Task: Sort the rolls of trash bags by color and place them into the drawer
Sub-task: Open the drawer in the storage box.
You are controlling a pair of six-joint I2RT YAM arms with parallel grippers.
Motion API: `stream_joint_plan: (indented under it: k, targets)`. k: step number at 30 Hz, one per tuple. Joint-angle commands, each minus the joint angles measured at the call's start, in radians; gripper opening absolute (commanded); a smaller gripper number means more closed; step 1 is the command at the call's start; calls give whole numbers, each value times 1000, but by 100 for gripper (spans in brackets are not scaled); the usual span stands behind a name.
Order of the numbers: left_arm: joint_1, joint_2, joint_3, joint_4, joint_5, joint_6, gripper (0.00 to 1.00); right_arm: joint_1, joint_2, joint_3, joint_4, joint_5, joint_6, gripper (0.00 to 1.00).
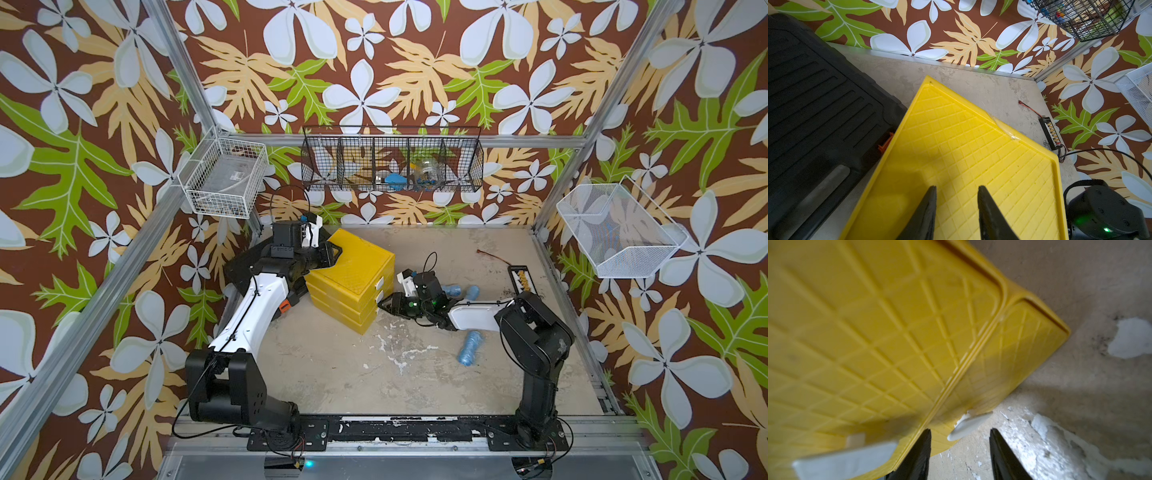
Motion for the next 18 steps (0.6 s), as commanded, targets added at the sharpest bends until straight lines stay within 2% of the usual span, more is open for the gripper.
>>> stream_joint_plan:
  k: [1,9,14,18]
  targets:
    - [1,1,-9,-62,-1,6,37,1,13,7,17,21,27,47]
    - [1,-2,-15,-57,-1,5,37,0,32,-26,25,53,63,40]
    - [1,-3,-13,-58,-2,6,37,1,-4,-96,43,79,75,32]
    - [1,-1,-12,-57,-3,6,37,-1,-47,-154,51,92,71,29]
